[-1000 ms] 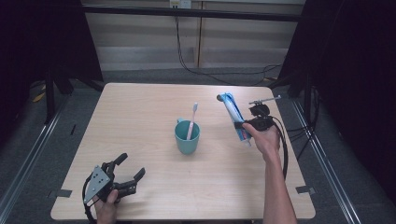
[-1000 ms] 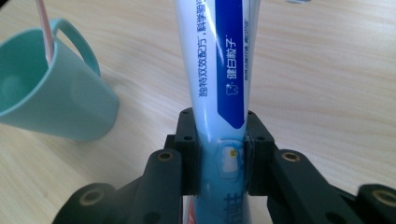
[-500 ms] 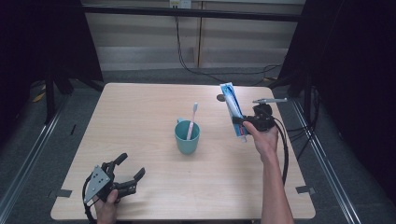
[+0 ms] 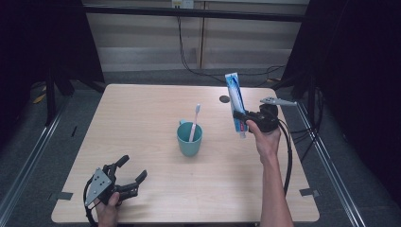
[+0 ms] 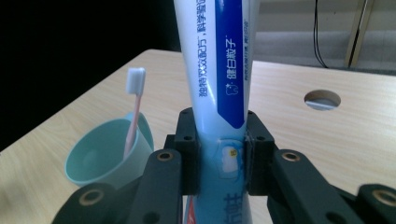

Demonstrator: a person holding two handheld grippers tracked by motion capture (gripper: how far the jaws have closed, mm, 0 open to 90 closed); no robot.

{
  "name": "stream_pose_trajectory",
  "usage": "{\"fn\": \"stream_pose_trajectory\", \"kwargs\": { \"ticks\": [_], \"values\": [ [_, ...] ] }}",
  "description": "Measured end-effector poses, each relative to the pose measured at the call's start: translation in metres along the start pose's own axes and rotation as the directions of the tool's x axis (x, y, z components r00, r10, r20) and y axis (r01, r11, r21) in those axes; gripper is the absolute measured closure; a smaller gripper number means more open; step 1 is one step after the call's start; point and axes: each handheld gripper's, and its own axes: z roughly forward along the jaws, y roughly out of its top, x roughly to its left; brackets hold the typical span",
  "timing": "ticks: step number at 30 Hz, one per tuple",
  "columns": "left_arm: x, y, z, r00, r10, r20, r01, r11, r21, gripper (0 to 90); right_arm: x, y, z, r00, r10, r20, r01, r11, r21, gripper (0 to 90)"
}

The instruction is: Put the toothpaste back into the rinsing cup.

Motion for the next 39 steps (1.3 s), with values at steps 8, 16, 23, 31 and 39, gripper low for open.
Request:
{"fn": "stream_pose_trajectory", "kwargs": {
  "ticks": [8, 16, 23, 31, 39],
  "values": [
    [0.001, 0.0, -0.001, 0.9996, 0.026, 0.006, -0.026, 0.9996, 0.009, 16.0, 0.006, 0.001, 0.0, 0.9993, -0.004, -0.036, 0.001, 0.996, -0.086, 72.0],
    [0.001, 0.0, -0.001, 0.9997, 0.026, 0.005, -0.026, 0.9996, 0.008, 16.0, 0.011, 0.005, 0.0, 0.9964, 0.004, -0.084, -0.017, 0.988, -0.157, 72.0],
    [0.001, 0.0, -0.001, 0.9997, 0.024, 0.005, -0.024, 0.9997, 0.005, 16.0, 0.017, 0.008, 0.001, 0.9947, -0.006, -0.102, -0.013, 0.984, -0.18, 72.0],
    [0.001, 0.0, -0.001, 0.9997, 0.024, 0.007, -0.024, 0.9997, 0.005, 16.0, 0.028, 0.016, 0.008, 0.9927, -0.029, -0.117, 0.006, 0.982, -0.188, 71.9],
    [0.001, 0.0, -0.001, 0.9997, 0.024, 0.007, -0.024, 0.9997, 0.005, 16.0, 0.044, 0.019, 0.021, 0.9899, -0.059, -0.129, 0.035, 0.982, -0.185, 72.0]
  ]
}}
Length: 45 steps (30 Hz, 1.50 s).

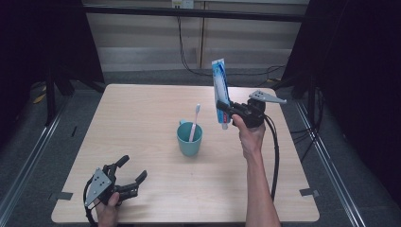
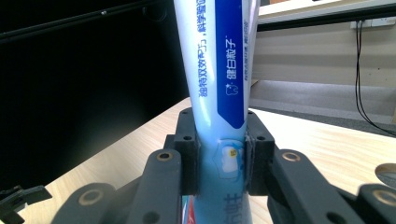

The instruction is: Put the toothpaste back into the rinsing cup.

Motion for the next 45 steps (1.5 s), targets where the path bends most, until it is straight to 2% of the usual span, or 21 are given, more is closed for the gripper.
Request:
{"fn": "stream_pose_trajectory", "kwargs": {
  "ticks": [16, 25, 34, 45],
  "values": [
    [0.0, 0.0, 0.0, 1.0, -0.002, 0.003, 0.002, 1.0, -0.001, 16.0, 0.017, 0.002, 0.022, 0.9984, -0.018, -0.053, 0.018, 1.0, -0.002, 72.0],
    [0.0, 0.0, 0.0, 1.0, -0.003, 0.009, 0.004, 1.0, -0.002, 16.0, 0.024, -0.002, 0.034, 0.9961, -0.008, -0.088, 0.008, 1.0, 0.0, 72.2],
    [0.0, 0.0, 0.0, 1.0, -0.005, 0.007, 0.005, 1.0, -0.001, 16.0, 0.032, -0.005, 0.044, 0.9939, -0.022, -0.108, 0.022, 1.0, 0.002, 72.2],
    [-0.001, 0.0, 0.0, 0.9999, -0.009, 0.01, 0.009, 1.0, -0.001, 16.0, 0.036, -0.017, 0.055, 0.9914, -0.028, -0.128, 0.033, 0.999, 0.033, 72.1]
  ]
}}
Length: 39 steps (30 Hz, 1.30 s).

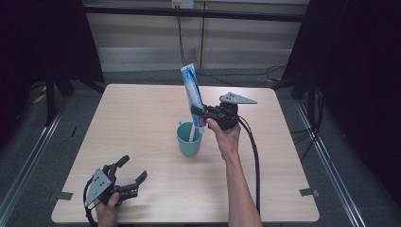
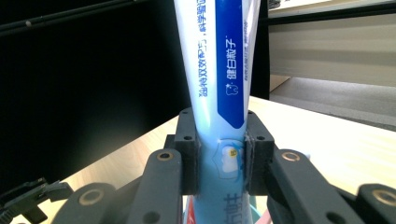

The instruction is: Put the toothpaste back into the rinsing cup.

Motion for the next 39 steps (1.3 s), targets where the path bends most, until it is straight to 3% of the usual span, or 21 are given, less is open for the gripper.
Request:
{"fn": "stream_pose_trajectory", "kwargs": {
  "ticks": [16, 27, 39],
  "values": [
    [0.001, 0.0, 0.0, 1.0, 0.008, 0.001, -0.008, 1.0, 0.001, 16.0, 0.0, -0.022, 0.024, 0.9999, 0.011, -0.012, -0.011, 0.999, 0.053, 72.0],
    [0.0, 0.0, 0.0, 1.0, 0.007, 0.0, -0.007, 1.0, -0.002, 16.0, 0.004, -0.031, 0.031, 0.9997, 0.009, -0.024, -0.007, 0.996, 0.085, 72.0],
    [0.001, 0.0, 0.0, 1.0, 0.008, 0.0, -0.008, 1.0, 0.001, 16.0, -0.002, -0.048, 0.032, 0.9997, 0.022, -0.012, -0.02, 0.992, 0.126, 71.6]
  ]
}}
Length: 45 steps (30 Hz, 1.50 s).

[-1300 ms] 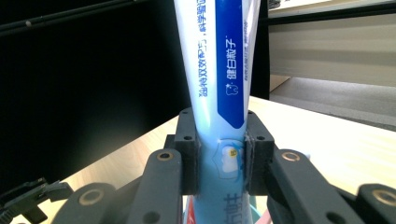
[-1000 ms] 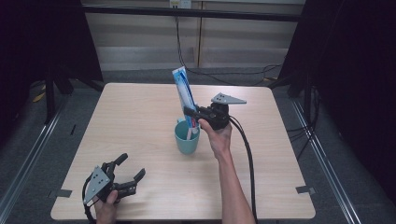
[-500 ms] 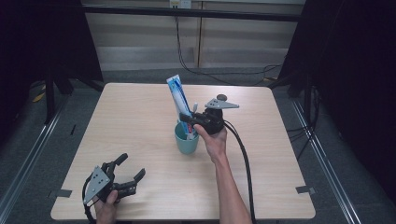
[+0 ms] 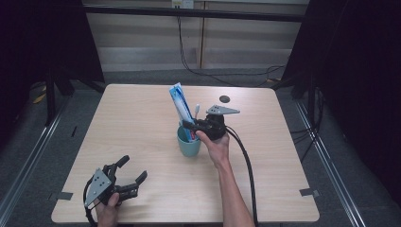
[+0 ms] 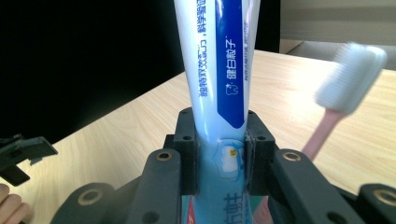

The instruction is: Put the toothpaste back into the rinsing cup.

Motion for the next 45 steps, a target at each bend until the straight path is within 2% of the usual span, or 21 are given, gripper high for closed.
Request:
{"fn": "stream_pose_trajectory", "kwargs": {
  "ticks": [13, 20, 23, 28, 37, 45],
  "values": [
    [0.0, 0.0, 0.0, 1.0, 0.001, 0.0, -0.001, 1.0, 0.0, 15.9, 0.002, -0.008, 0.01, 0.9999, -0.011, 0.0, 0.011, 0.999, 0.053, 71.2],
    [0.0, 0.0, 0.0, 1.0, 0.0, 0.001, 0.0, 1.0, -0.001, 16.0, 0.001, -0.012, 0.01, 0.9999, -0.009, 0.009, 0.009, 0.998, 0.056, 70.5],
    [0.0, 0.0, 0.0, 1.0, 0.0, 0.001, 0.0, 1.0, -0.001, 16.0, -0.001, -0.013, 0.009, 1.0, -0.002, -0.005, 0.003, 0.999, 0.047, 70.1],
    [0.0, 0.0, 0.0, 1.0, 0.001, 0.001, -0.001, 1.0, -0.001, 16.0, -0.001, -0.011, 0.008, 0.9999, -0.014, -0.007, 0.015, 0.998, 0.063, 69.7],
    [0.0, 0.0, 0.0, 1.0, 0.0, 0.002, 0.0, 1.0, 0.0, 16.0, 0.001, -0.009, 0.001, 0.9994, -0.034, 0.003, 0.033, 0.996, 0.082, 68.3],
    [0.0, 0.0, 0.0, 1.0, 0.0, 0.001, 0.0, 1.0, 0.0, 16.0, 0.001, -0.012, -0.007, 0.9997, -0.026, 0.004, 0.026, 0.997, 0.068, 67.5]
  ]
}}
